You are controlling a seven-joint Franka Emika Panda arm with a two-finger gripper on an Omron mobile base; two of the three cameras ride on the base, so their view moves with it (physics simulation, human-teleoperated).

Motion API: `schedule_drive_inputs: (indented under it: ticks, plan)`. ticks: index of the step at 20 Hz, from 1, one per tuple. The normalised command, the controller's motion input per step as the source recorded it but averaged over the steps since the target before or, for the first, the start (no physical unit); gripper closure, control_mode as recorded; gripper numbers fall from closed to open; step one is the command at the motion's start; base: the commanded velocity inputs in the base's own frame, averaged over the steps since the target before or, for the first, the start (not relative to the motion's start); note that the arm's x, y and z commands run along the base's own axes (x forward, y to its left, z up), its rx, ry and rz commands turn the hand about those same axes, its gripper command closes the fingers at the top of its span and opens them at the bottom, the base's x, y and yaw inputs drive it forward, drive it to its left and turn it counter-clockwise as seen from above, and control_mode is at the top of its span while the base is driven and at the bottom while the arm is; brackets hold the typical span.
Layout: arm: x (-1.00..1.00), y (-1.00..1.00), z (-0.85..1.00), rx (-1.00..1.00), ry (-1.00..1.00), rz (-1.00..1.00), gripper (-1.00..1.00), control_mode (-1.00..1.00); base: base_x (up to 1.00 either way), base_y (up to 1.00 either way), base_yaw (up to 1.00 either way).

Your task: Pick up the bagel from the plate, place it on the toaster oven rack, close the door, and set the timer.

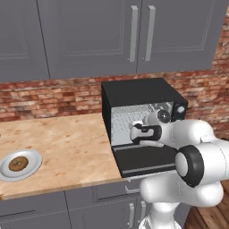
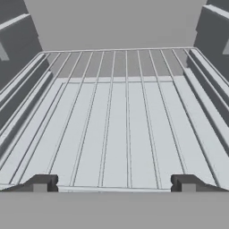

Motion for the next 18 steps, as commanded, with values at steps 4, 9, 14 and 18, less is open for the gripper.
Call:
schedule_drive_inputs:
  ticks: [4,9,14,18]
  plan:
    - [0.16,0.0,-0.14,0.0,0.0,0.0,-1.0,-1.0,0.0,0.0,0.0]
    - [0.15,0.0,-0.15,0.0,0.0,0.0,-1.0,-1.0,0.0,0.0,0.0]
    - [0.14,0.0,-0.13,0.0,0.0,0.0,-1.0,-1.0,0.0,0.0,0.0]
    - [0.07,0.0,-0.14,0.0,0.0,0.0,-1.0,-1.0,0.0,0.0,0.0]
